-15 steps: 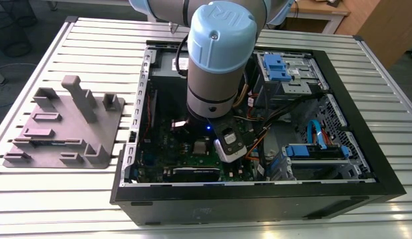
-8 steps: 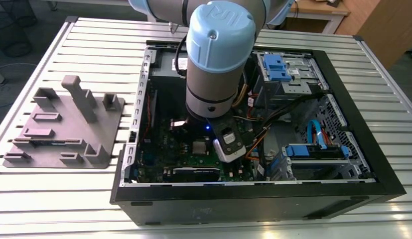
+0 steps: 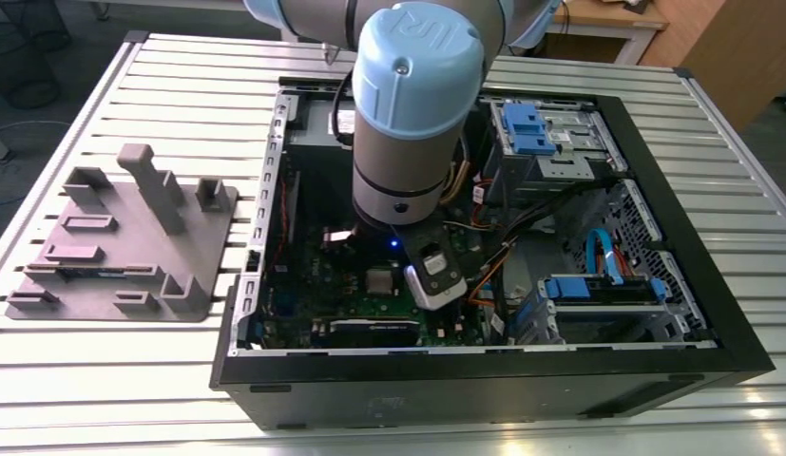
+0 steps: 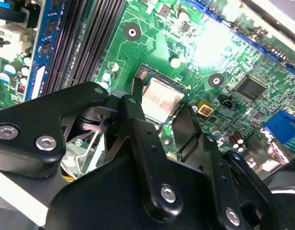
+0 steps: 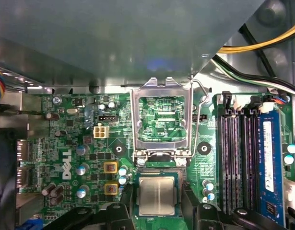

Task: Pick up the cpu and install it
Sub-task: 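Place the cpu into insertion slot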

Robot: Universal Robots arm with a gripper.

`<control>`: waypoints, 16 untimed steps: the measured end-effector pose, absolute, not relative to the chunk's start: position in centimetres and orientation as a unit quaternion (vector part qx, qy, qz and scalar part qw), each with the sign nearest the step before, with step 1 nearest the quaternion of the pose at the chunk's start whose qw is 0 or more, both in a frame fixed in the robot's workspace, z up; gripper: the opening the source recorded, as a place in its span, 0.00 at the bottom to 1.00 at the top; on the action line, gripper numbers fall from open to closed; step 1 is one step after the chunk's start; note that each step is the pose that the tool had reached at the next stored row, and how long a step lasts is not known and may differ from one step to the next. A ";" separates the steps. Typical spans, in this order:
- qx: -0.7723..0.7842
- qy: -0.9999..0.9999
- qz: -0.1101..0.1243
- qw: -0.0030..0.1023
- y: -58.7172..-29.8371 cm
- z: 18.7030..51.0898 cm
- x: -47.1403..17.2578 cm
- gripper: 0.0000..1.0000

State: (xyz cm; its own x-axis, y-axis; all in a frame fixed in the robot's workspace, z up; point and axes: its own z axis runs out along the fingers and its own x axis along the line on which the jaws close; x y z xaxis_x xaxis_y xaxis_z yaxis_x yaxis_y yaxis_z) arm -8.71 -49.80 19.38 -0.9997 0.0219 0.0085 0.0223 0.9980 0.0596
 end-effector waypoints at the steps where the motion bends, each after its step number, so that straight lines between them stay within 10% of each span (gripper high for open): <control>1: -0.011 -0.999 -0.030 0.004 -49.8 19.4 -8.6 0.52; 16: -0.011 -0.999 -0.030 0.004 -49.8 19.3 -8.6 0.52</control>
